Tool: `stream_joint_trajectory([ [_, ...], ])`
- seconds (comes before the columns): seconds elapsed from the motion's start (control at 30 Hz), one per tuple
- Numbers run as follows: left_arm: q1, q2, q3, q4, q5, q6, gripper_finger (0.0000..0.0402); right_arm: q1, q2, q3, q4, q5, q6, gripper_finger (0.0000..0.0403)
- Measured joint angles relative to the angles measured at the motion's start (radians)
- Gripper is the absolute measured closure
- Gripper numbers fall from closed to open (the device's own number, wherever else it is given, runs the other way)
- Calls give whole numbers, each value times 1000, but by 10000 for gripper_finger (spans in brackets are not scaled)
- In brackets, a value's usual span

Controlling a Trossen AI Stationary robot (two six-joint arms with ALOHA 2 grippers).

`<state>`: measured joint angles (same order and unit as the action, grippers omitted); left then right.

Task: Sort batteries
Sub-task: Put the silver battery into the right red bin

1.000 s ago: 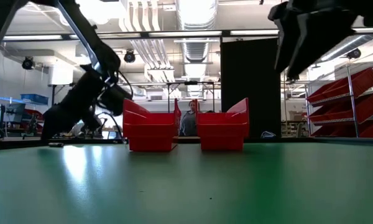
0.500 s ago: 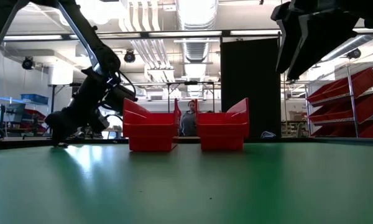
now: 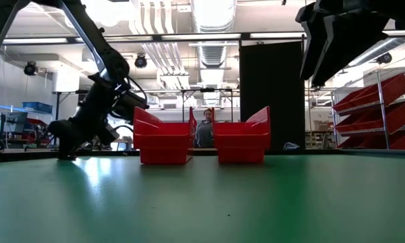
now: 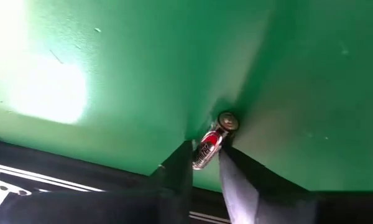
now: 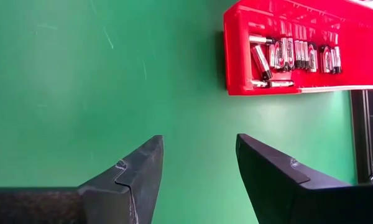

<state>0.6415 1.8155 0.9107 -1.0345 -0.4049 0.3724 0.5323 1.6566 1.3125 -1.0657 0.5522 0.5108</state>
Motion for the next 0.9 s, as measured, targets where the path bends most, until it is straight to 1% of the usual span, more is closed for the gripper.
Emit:
stream_joint_trajectory([
  [0.13, -2, -3, -23, 8, 7, -22, 383, 0, 0, 0, 0, 0, 2, 211],
  [0.17, -2, -4, -29, 12, 13, -36, 389, 0, 0, 0, 0, 0, 2, 211],
  [0.23, -2, -5, -38, 18, 32, -59, 390, 0, 0, 6, -1, -1, -2, 210],
  [0.33, -14, -11, -47, 20, 33, -72, 390, 2, -1, 32, 1, -1, -10, 207],
  [0.43, -24, -48, -51, 23, 41, -85, 394, 10, -1, 50, 1, 0, -25, 208],
  [0.5, -27, -93, -56, 26, 80, -98, 395, 21, -5, 52, 0, 0, -44, 211],
  [0.57, -31, -156, -57, 34, 162, -113, 395, 37, -15, 46, 1, -1, -67, 214],
  [0.67, -37, -269, -68, 23, 259, -141, 396, 56, -40, 30, -3, -3, -84, 218],
  [0.77, -60, -385, -77, 25, 292, -181, 397, 62, -80, 7, 22, -1, -84, 220],
  [0.83, -80, -455, -78, 13, 294, -208, 397, 61, -110, -17, 87, 8, -99, 221],
  [0.9, -103, -525, -78, 16, 299, -228, 397, 61, -138, -51, 194, 9, -137, 219],
])
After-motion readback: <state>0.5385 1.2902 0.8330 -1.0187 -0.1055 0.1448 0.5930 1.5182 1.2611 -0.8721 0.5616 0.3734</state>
